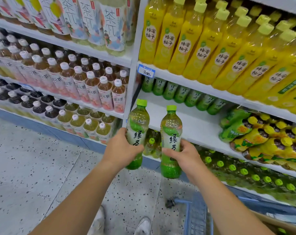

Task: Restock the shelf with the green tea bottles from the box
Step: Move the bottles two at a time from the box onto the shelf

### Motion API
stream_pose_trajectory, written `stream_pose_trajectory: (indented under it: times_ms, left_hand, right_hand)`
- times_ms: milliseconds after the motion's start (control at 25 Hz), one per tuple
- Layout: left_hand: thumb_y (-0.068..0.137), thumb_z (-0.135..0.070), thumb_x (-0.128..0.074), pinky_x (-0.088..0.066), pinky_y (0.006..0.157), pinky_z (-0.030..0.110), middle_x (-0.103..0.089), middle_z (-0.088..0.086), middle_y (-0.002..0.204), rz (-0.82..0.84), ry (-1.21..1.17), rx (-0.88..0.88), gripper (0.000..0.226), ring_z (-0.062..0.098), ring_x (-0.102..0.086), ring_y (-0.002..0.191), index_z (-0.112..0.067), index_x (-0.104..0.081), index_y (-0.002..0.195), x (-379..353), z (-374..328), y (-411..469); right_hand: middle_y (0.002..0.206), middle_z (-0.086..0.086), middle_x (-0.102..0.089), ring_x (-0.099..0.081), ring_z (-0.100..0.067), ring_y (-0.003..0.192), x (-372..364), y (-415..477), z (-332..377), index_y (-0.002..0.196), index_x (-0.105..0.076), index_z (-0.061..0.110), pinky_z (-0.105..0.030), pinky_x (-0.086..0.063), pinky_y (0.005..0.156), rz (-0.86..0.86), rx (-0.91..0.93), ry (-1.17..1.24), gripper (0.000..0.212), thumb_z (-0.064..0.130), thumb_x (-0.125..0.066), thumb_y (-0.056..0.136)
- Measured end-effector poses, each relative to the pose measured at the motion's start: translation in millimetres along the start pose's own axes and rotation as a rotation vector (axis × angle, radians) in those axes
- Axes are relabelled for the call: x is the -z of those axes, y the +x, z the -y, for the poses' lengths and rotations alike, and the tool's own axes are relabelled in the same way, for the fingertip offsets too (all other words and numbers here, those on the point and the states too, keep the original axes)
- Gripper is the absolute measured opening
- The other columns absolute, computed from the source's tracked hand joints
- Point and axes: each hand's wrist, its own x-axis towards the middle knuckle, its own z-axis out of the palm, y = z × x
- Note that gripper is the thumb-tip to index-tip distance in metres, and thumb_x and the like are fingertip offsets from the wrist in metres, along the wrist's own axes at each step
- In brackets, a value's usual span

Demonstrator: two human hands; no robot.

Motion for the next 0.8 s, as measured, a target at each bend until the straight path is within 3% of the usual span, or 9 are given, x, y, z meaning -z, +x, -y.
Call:
stream_pose_trajectory:
  times_ms: [120,360,560,640,800]
  left_hand:
    - [0.059,-0.037,-0.082,-0.056,0.065,0.028,-0.067,-0.015,0.087,0.031,0.068,-0.017,0.049,0.003,-0.064,0.079,-0.033,-0.054,0.098,-9,14,44]
    - [0.054,-0.047,-0.076,-0.057,0.059,0.027,-0.070,-0.018,0.078,0.068,0.085,-0.132,0.048,-0.004,-0.066,0.068,-0.035,-0.055,0.095,-33,43,135]
    - [0.060,-0.039,-0.077,-0.056,0.058,0.026,-0.070,-0.025,0.084,-0.007,-0.034,-0.296,0.038,-0.004,-0.066,0.069,-0.040,-0.056,0.092,-57,51,192]
    - [0.062,-0.035,-0.079,-0.058,0.059,0.028,-0.071,-0.022,0.084,-0.055,-0.067,-0.359,0.038,-0.003,-0.068,0.070,-0.039,-0.057,0.093,-64,50,214]
    - [0.062,-0.039,-0.080,-0.050,0.057,0.013,-0.068,-0.032,0.088,-0.122,-0.068,-0.443,0.040,-0.012,-0.064,0.074,-0.040,-0.057,0.095,-74,45,247]
  right_hand:
    - [0.096,0.010,-0.077,-0.075,-0.012,0.086,-13,41,-13,0.106,-0.069,0.031,-0.048,-0.059,0.086,-0.019,-0.026,-0.002,0.052,0.037,-0.085,0.058]
    - [0.089,0.013,-0.076,-0.074,-0.006,0.077,-37,126,-41,0.100,-0.065,0.034,-0.042,-0.060,0.076,-0.118,0.003,0.026,0.043,0.033,-0.082,0.061]
    - [0.083,0.019,-0.072,-0.069,-0.001,0.070,-47,185,-33,0.095,-0.059,0.047,-0.032,-0.056,0.064,-0.206,0.165,-0.027,0.040,0.030,-0.072,0.060]
    - [0.085,0.014,-0.073,-0.069,-0.003,0.075,-47,207,-26,0.099,-0.060,0.041,-0.031,-0.057,0.066,-0.262,0.250,-0.030,0.042,0.030,-0.071,0.060]
    - [0.094,0.014,-0.070,-0.066,0.003,0.082,-44,243,-24,0.106,-0.057,0.032,-0.022,-0.052,0.068,-0.357,0.395,-0.066,0.043,0.015,-0.079,0.073]
